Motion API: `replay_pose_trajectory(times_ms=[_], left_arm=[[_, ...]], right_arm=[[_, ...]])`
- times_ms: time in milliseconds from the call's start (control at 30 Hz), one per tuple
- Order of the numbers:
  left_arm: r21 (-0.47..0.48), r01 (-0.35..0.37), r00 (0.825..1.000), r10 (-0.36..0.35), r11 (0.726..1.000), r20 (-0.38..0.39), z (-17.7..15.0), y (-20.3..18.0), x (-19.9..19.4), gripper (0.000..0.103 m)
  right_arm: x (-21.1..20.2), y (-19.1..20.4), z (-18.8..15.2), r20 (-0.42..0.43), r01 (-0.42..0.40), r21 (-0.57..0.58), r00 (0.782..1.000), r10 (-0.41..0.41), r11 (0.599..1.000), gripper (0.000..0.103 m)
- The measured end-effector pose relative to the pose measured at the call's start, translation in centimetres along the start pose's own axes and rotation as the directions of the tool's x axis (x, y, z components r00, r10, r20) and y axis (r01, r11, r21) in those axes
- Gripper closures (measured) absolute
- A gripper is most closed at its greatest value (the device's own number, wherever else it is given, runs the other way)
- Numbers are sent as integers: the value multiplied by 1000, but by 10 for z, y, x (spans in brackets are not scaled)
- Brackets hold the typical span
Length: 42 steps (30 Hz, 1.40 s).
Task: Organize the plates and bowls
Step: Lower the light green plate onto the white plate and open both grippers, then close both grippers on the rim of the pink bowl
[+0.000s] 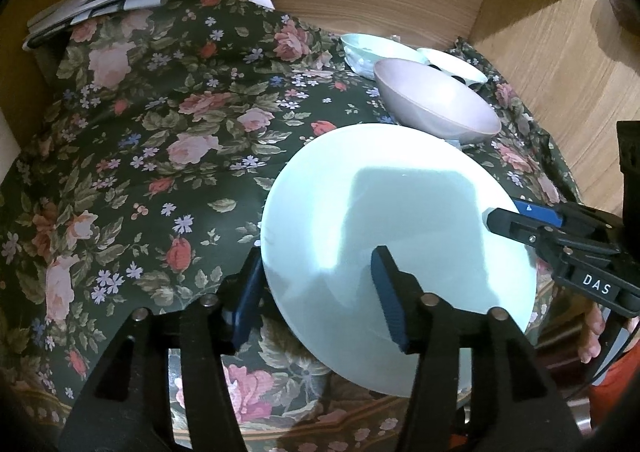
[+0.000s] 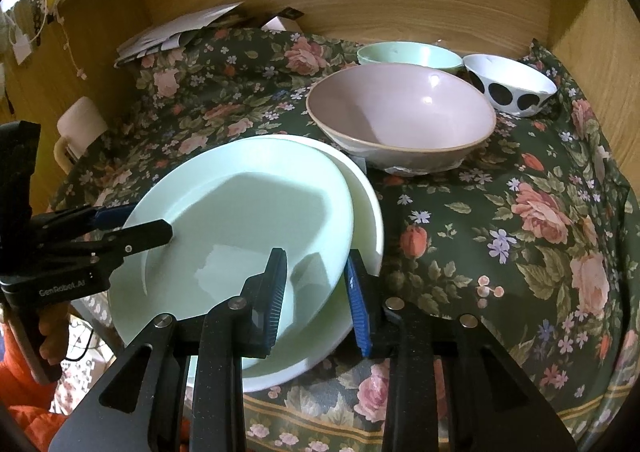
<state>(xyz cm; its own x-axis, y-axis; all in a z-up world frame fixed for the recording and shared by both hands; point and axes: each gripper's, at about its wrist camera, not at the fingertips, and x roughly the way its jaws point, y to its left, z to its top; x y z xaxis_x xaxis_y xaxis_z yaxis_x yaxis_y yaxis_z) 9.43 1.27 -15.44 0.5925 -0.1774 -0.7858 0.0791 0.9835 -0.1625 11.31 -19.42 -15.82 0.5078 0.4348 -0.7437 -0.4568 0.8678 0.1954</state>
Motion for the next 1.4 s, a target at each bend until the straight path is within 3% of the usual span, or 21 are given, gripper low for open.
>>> replay_pose_trajectory(times_ms=[267,500,667,833,933,1133,1400], left_arm=[[-25,-12,998,13,1000,53,5,10,-20,46],[-27,-21,992,24,999,124,21,11,-38,35],[13,-20,987,17,1000,160,40,-2,-44,30],[24,1,982,-6,1000,188,62,-15,-42,17],[36,1,982,-8,999,190,74,-26,-35,14],[101,-41,982,21,994,189,96,-51,-11,13],[66,-12,997,7,998,79,130,-58,43,13]], right_arm=[[-12,-1,1,53,76,-25,996,-75,997,76],[-24,-10,12,98,69,6,993,-69,998,75],[-39,-17,25,164,94,16,982,-95,995,61],[-53,-25,38,237,125,29,963,-128,992,43],[-56,-34,45,267,144,47,952,-151,988,34],[-43,-55,58,268,162,79,947,-177,984,33],[-4,-92,67,202,158,130,962,-183,979,33]])
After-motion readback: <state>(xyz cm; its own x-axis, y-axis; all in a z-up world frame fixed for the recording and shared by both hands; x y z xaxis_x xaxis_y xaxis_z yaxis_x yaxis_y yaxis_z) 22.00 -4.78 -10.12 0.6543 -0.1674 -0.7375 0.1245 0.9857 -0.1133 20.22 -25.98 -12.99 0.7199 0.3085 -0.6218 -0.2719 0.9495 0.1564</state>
